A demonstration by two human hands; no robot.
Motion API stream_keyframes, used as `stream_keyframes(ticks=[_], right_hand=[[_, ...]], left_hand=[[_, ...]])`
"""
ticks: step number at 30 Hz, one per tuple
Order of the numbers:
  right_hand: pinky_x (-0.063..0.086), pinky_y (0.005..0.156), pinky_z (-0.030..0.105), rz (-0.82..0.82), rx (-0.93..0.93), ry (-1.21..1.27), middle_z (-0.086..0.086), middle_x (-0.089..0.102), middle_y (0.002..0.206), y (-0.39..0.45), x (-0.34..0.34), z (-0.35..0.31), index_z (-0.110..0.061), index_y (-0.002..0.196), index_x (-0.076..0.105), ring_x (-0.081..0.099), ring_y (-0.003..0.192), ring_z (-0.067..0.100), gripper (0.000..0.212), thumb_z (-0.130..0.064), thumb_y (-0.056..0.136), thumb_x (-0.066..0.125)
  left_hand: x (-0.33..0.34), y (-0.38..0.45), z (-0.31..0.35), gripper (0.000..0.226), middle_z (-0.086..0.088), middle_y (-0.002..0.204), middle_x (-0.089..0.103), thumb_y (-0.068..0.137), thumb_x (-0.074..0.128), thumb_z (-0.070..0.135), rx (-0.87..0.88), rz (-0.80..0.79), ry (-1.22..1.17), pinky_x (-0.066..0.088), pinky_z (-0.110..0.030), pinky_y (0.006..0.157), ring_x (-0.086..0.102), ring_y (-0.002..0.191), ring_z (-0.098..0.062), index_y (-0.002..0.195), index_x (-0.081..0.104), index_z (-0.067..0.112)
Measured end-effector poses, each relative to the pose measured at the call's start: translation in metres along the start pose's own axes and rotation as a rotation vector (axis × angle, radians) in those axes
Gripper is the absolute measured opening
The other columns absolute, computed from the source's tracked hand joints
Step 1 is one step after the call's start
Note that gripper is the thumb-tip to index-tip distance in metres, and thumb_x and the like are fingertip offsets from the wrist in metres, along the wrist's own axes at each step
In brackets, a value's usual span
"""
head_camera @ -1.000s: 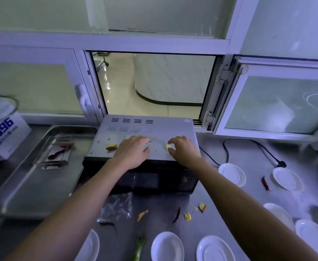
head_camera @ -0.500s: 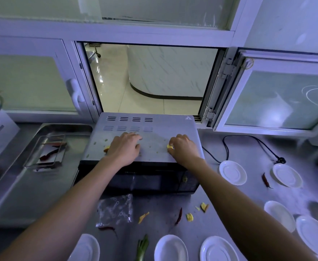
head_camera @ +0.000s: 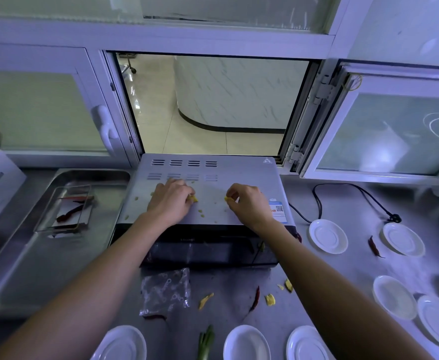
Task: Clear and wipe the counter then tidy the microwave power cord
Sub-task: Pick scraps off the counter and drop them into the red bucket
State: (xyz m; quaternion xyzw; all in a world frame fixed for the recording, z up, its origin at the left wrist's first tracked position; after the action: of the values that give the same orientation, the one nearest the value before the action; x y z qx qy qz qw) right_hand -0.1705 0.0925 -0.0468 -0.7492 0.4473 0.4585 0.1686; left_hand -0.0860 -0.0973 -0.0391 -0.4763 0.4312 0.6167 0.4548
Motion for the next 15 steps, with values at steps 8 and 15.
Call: stream_keyframes(ticks=[8, 15], right_hand=[[0.055, 0.070, 0.039, 0.033, 0.001, 0.061, -0.007, 0.071, 0.088, -0.0013, 0.0071, 0.0018, -0.022, 0.092, 0.069, 0.062, 0.078, 0.018, 0.006, -0.026, 0.088, 0.066], [0.055, 0.067, 0.037, 0.085, -0.012, 0.088, -0.011, 0.069, 0.085, -0.0092, 0.0022, -0.0064, -0.022, 0.091, 0.070, 0.061, 0.076, 0.013, 0.006, -0.026, 0.089, 0.067]], left_hand=[[0.0039, 0.0100, -0.0013, 0.015, 0.003, 0.106, 0.063, 0.096, 0.059, 0.032, 0.079, 0.024, 0.019, 0.039, -0.039, 0.085, 0.049, 0.115, -0.023, 0.104, 0.070, 0.024], [0.0064, 0.0102, 0.0018, 0.014, -0.002, 0.109, 0.065, 0.098, 0.054, 0.022, 0.174, 0.042, 0.063, 0.041, -0.041, 0.086, 0.051, 0.110, -0.026, 0.106, 0.065, 0.018]])
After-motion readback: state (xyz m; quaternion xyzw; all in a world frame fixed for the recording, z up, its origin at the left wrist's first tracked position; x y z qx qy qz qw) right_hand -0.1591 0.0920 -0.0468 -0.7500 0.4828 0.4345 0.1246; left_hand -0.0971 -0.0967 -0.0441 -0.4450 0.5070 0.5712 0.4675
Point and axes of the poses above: each hand's wrist, its own y-axis towards the middle knuckle, its own x-axis out of the palm, z = x × y, the point moved 5 cm from there along y, towards the middle knuckle
